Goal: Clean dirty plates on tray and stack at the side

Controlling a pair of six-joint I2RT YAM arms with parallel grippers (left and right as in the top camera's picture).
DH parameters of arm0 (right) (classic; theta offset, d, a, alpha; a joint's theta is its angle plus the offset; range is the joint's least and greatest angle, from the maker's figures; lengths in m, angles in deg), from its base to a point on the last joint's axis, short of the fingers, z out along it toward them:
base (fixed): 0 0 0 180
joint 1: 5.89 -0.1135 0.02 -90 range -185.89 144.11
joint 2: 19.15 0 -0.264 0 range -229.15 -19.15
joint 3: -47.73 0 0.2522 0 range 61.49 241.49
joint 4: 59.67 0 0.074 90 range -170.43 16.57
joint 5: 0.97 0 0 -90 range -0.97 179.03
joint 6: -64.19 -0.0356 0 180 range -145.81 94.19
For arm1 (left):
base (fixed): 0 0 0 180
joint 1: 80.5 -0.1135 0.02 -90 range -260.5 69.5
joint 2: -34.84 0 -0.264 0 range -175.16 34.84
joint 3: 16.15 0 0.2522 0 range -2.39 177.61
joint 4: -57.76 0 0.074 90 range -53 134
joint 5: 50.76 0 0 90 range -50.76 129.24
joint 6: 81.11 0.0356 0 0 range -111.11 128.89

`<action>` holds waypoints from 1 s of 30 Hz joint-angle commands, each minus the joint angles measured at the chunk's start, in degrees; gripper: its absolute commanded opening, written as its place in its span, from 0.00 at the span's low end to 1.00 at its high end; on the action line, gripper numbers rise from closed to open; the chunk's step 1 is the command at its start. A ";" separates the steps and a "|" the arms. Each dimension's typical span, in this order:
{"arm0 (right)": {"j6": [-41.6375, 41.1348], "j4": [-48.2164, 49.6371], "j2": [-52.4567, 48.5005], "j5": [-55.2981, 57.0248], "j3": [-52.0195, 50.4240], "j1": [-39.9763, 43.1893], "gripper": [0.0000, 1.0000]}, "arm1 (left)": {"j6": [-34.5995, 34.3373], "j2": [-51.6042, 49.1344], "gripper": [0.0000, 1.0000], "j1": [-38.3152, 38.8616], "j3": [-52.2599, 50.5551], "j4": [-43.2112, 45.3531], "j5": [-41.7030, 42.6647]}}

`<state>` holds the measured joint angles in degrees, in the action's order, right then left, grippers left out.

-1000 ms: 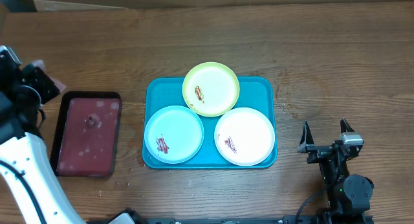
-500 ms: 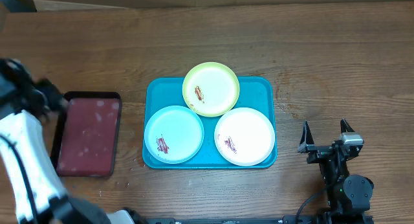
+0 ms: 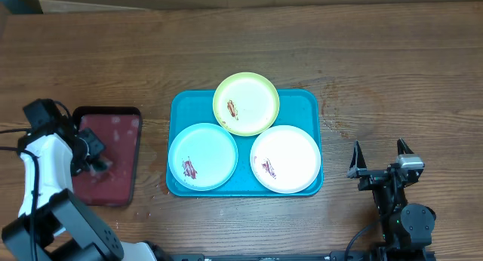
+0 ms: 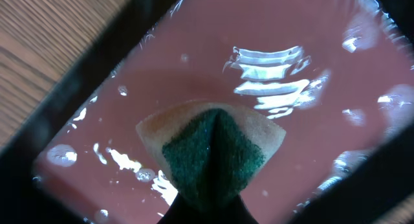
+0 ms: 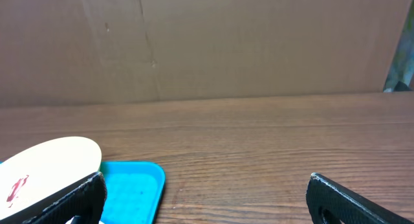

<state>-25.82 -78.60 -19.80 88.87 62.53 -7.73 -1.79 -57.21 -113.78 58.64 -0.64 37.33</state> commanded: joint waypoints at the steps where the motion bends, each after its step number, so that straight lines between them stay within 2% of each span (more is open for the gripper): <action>1: -0.22 0.33 0.37 0.11 -0.59 0.33 1.00 | -1.20 6.93 0.04 0.35 11.78 -1.36 4.07; 4: -0.22 0.33 0.37 0.11 -0.59 0.33 1.00 | -2.14 10.93 0.04 0.37 19.43 -2.95 7.34; 6: -0.22 0.33 0.37 0.11 -0.59 0.33 1.00 | -2.21 13.81 0.04 0.79 20.44 -2.05 5.42; 8: -0.22 0.33 0.37 0.11 -0.59 0.33 1.00 | -2.21 13.70 0.04 1.33 17.94 -2.05 2.47; 14: -0.22 0.33 0.37 0.11 -0.59 0.33 1.00 | -1.11 7.78 0.04 2.49 0.61 3.32 -0.81; 18: -0.22 0.33 0.37 0.11 -0.59 0.33 1.00 | -2.36 6.08 0.04 2.45 3.10 1.53 -0.33; 24: -0.22 0.33 0.37 0.11 -0.59 0.33 1.00 | -3.48 11.43 0.04 2.69 13.49 -2.71 4.55; 28: -0.22 0.33 0.37 0.11 -0.59 0.33 1.00 | -3.08 13.44 0.04 3.10 9.79 -0.24 -4.50; 30: -0.22 0.33 0.37 0.11 -0.59 0.33 1.00 | -3.10 12.00 0.04 3.08 3.91 2.05 -4.37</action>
<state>-25.80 -78.60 -19.80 88.87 62.53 -7.73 -4.50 -43.20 -111.22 70.36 -0.08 37.16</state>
